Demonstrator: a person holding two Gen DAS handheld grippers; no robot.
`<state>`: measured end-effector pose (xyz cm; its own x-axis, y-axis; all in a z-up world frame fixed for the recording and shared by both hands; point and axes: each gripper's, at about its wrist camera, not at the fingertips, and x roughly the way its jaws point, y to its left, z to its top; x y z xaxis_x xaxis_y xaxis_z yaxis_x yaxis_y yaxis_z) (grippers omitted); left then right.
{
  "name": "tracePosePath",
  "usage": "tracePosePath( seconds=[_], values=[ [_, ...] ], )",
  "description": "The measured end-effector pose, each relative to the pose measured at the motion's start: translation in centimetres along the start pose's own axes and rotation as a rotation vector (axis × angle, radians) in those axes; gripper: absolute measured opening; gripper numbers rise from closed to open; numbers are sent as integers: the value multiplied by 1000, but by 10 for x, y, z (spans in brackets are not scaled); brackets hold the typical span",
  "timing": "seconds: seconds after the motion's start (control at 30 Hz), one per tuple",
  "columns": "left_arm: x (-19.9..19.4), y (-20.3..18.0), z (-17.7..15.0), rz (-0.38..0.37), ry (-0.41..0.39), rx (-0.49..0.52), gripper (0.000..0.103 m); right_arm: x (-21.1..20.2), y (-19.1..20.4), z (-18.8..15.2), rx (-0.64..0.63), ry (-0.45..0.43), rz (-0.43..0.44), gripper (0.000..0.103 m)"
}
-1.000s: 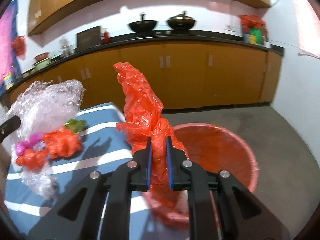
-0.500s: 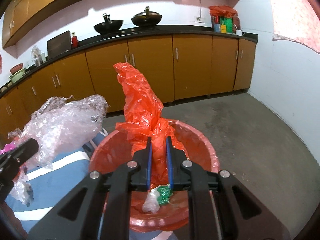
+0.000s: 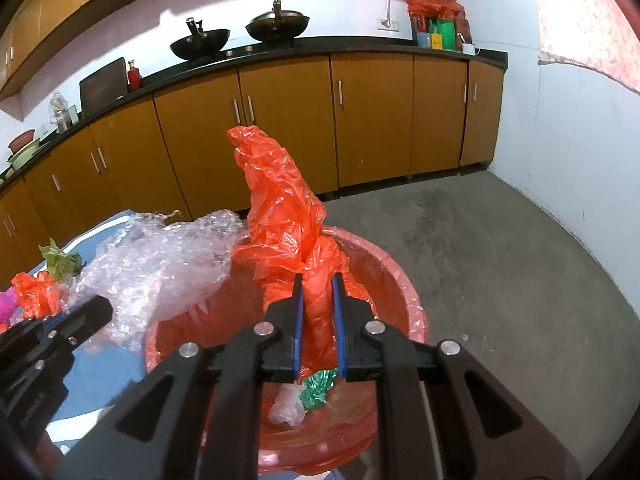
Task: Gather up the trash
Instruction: 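Carry the red bag and bubble wrap to the wastebasket and release both, then return both tools to the table and close the right tool on a clear bag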
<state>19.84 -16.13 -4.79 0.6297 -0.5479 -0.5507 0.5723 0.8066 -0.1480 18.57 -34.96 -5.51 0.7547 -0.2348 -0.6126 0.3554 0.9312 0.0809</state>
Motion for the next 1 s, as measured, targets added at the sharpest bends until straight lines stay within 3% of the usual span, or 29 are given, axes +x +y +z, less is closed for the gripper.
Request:
tracePosePath(
  seconds=[0.2, 0.3, 0.33, 0.37, 1.0],
  values=[
    [15, -7, 2, -12, 24, 15, 9, 9, -5, 4, 17, 4, 8, 21],
    [17, -6, 2, -18, 30, 10, 27, 9, -8, 4, 29, -2, 19, 27],
    [17, -5, 1, -12, 27, 5, 40, 9, -9, 4, 29, -3, 18, 29],
    [17, -4, 1, -10, 23, 2, 43, 9, -10, 3, 30, -2, 16, 31],
    [-5, 32, -2, 89, 8, -70, 44, -9, 3, 1, -32, -23, 12, 31]
  ],
)
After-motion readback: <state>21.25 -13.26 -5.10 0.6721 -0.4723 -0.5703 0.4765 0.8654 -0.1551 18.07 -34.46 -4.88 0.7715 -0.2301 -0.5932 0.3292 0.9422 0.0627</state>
